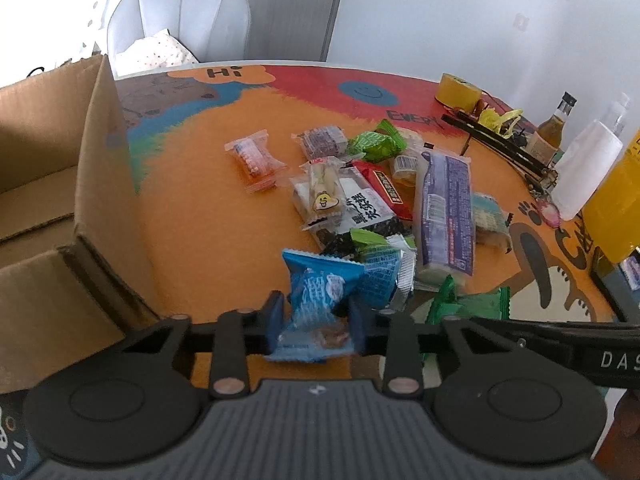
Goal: Organize snacks
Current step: 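Grasp the blue snack bag with the left tool while the right tool grasps a green packet, then carry the blue bag into the box and open the left tool while the right tool carries the green packet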
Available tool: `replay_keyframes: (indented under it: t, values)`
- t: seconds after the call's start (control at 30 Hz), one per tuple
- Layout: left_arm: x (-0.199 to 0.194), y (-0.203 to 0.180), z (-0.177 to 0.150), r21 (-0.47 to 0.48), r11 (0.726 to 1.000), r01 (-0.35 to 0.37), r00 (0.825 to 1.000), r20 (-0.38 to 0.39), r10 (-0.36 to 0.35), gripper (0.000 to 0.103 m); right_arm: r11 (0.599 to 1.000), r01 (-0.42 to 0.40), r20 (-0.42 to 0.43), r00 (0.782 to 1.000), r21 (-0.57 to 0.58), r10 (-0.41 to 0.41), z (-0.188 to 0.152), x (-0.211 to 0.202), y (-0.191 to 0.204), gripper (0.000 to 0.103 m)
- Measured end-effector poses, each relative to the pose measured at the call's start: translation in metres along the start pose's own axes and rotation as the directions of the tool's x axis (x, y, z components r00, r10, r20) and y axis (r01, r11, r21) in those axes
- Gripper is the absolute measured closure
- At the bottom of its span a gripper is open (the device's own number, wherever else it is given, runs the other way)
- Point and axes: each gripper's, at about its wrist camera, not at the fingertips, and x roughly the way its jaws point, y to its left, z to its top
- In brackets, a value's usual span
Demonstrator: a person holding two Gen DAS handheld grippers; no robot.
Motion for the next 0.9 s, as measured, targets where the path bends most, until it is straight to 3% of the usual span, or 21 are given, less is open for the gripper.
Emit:
replay_keyframes:
  t: [0.13, 0.23, 0.3, 0.33, 0.47, 0.9]
  values:
    - [-0.006, 0.0, -0.003, -0.013, 1.0, 0.015, 1.0, 0.004, -0.015, 0.076, 1.0, 0.028, 0.002, 1.0, 0.01, -0.028, 0.0, 0.0, 0.001, 0.06]
    - [-0.011, 0.0, -0.005, -0.01, 1.0, 0.019, 1.0, 0.008, -0.019, 0.076, 0.999, 0.025, 0.002, 1.0, 0.024, -0.025, 0.0, 0.004, 0.002, 0.059]
    - [-0.012, 0.0, -0.005, -0.014, 1.0, 0.021, 1.0, 0.007, -0.021, 0.076, 0.999, 0.023, 0.008, 1.0, 0.027, -0.023, -0.001, 0.006, 0.003, 0.062]
    - [-0.014, 0.001, -0.005, -0.014, 1.0, 0.022, 1.0, 0.008, -0.022, 0.076, 1.0, 0.013, 0.008, 1.0, 0.024, -0.013, -0.001, 0.007, 0.004, 0.072]
    - [-0.021, 0.0, -0.005, -0.009, 1.0, 0.025, 1.0, 0.019, -0.025, 0.076, 1.0, -0.008, 0.022, 1.0, 0.009, 0.007, -0.002, 0.002, 0.008, 0.082]
    - [-0.057, 0.001, 0.005, 0.0, 1.0, 0.022, 0.995, 0.093, -0.021, 0.076, 0.999, -0.037, 0.118, 0.992, -0.019, 0.039, 0.007, -0.027, 0.025, 0.083]
